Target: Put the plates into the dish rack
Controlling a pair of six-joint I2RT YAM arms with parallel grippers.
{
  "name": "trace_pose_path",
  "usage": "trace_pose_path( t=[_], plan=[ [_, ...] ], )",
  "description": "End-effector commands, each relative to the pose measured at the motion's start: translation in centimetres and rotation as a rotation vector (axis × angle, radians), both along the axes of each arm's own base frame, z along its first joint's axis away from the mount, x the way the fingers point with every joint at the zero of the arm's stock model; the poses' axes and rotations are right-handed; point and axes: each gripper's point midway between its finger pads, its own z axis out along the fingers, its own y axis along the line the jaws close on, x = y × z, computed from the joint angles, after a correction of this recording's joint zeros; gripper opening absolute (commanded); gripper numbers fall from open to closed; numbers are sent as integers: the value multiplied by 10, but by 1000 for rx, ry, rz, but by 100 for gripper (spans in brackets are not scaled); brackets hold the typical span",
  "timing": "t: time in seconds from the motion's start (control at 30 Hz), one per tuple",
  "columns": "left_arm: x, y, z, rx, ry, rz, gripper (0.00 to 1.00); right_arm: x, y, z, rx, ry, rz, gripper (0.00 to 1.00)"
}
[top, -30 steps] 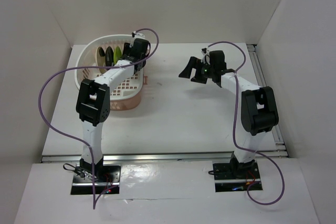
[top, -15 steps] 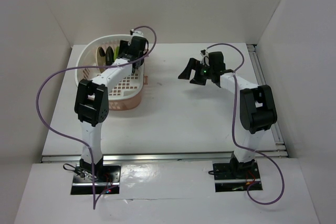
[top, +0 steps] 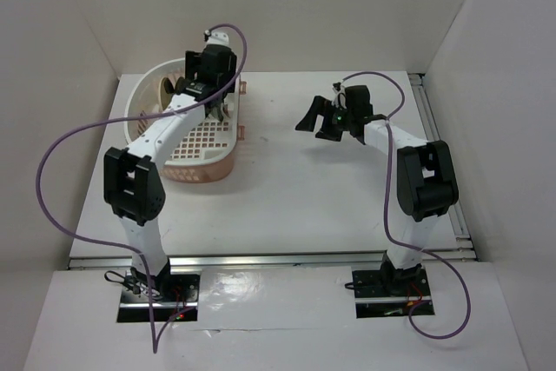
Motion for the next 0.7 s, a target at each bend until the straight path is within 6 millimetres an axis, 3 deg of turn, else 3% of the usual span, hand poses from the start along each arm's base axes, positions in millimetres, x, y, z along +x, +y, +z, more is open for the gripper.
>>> trace_pose_path(
  t=[0.0, 0.03, 0.07, 0.13, 0.17, 0.2, 0.23, 0.27, 0.3, 0.33, 0.43, 0.47, 0.5, 0.53, 0.57, 0.6, 0.63, 0.67],
  plan=[
    [-24, -11, 80, -113, -144, -50, 96, 19, -6, 31, -74, -113, -35, 100],
    [-36, -12, 103, -148, -181, -79, 100, 20, -16, 38, -136, -128, -59, 100],
    [-42, -13, 107, -168, -182, -88, 100, 23, -20, 47, -161, -146, -72, 100],
    [-66, -17, 128, -212, -202, -129, 100, 30, -33, 86, -206, -229, -128, 100],
    [-74, -20, 130, -234, -200, -133, 100, 24, -33, 92, -233, -224, -124, 100],
    [-82, -18, 134, -246, -199, -129, 100, 28, -37, 117, -246, -265, -138, 100],
    [-93, -20, 131, -238, -170, -140, 100, 23, -33, 128, -268, -272, -134, 100],
    [-109, -23, 135, -244, -174, -147, 100, 15, -43, 127, -347, -240, -158, 100],
    [-118, -22, 134, -247, -168, -139, 100, 13, -44, 153, -367, -281, -170, 100],
    [-131, -25, 128, -240, -139, -146, 100, 6, -46, 166, -418, -302, -203, 100],
    [-166, -25, 120, -288, -98, -131, 100, -26, -42, 181, -501, -293, -187, 100],
    [-180, -24, 99, -295, -38, -119, 100, -42, -49, 191, -531, -306, -212, 100],
    [-198, -18, 106, -316, -63, -113, 100, -53, -51, 186, -552, -297, -210, 100],
    [-210, -19, 101, -328, -57, -120, 100, -71, -50, 200, -559, -339, -220, 100],
    [-221, -17, 81, -330, -24, -115, 100, -83, -51, 203, -573, -352, -225, 100],
    [-231, -11, 76, -340, -18, -107, 100, -96, -54, 190, -598, -329, -233, 100],
    [-249, -3, 85, -376, -57, -115, 100, -108, -51, 194, -594, -348, -237, 100],
    [-258, -2, 83, -393, -56, -138, 100, -124, -63, 207, -573, -372, -291, 100]
  ],
)
